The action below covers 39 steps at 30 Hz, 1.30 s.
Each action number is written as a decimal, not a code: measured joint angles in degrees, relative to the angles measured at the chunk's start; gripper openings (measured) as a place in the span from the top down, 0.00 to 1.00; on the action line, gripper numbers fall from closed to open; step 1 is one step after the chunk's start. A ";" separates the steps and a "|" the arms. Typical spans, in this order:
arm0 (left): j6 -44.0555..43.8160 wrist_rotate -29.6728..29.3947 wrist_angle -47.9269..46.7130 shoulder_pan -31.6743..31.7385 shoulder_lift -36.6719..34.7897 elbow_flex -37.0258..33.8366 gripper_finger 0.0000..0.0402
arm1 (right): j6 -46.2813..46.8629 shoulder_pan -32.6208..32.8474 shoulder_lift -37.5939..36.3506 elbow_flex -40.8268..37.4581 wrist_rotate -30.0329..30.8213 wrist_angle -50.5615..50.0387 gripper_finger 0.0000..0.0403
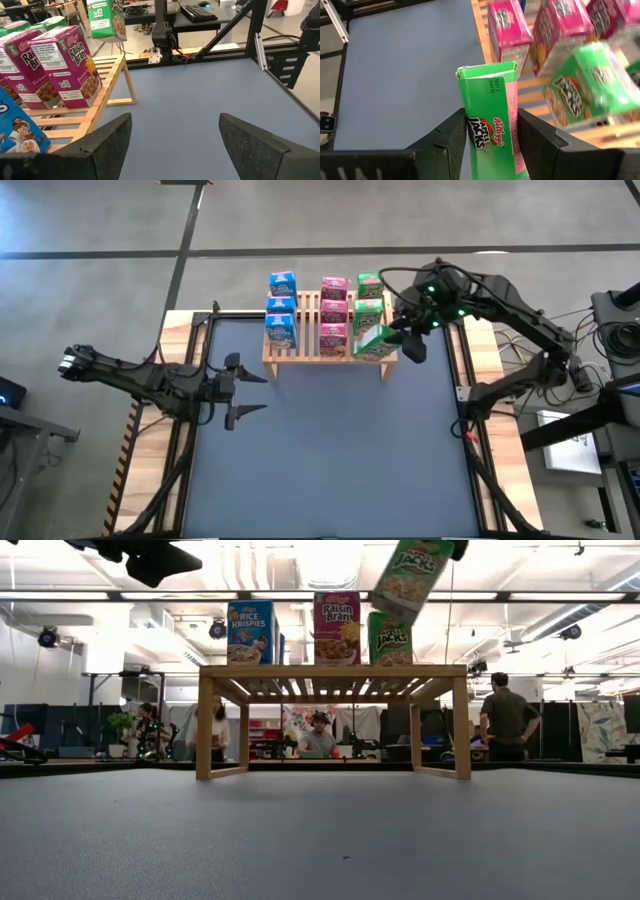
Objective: Stack cereal on shelf
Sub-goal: Put the green cereal box on the shelf aligned with the other green cereal boxes
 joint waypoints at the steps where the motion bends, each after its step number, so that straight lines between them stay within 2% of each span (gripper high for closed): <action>1: -0.21 0.00 0.09 0.00 0.00 0.00 0.29 | -0.47 0.07 0.93 0.90 0.02 0.06 0.63; 8: -1.73 0.00 -0.07 0.00 -0.26 0.00 0.29 | -4.37 0.79 8.63 8.72 0.00 -2.08 0.63; 12: -2.39 0.00 -0.10 0.00 -0.31 0.00 0.29 | -6.93 0.79 13.67 15.34 0.48 -9.44 0.63; 16: -3.15 0.00 -0.19 0.00 -0.31 0.00 0.29 | -7.80 0.77 17.53 21.47 3.92 -16.73 0.63; 20: -3.43 0.00 -0.17 0.00 -0.33 0.00 0.29 | -9.45 0.76 20.22 25.62 5.01 -18.59 0.63; 28: -5.12 0.02 -0.12 0.02 -0.31 0.00 0.29 | -12.85 0.74 22.85 28.08 7.54 -18.80 0.63; 39: -5.52 0.06 -0.07 0.00 -0.31 0.00 0.29 | -12.13 0.00 21.83 27.56 7.54 -18.75 0.63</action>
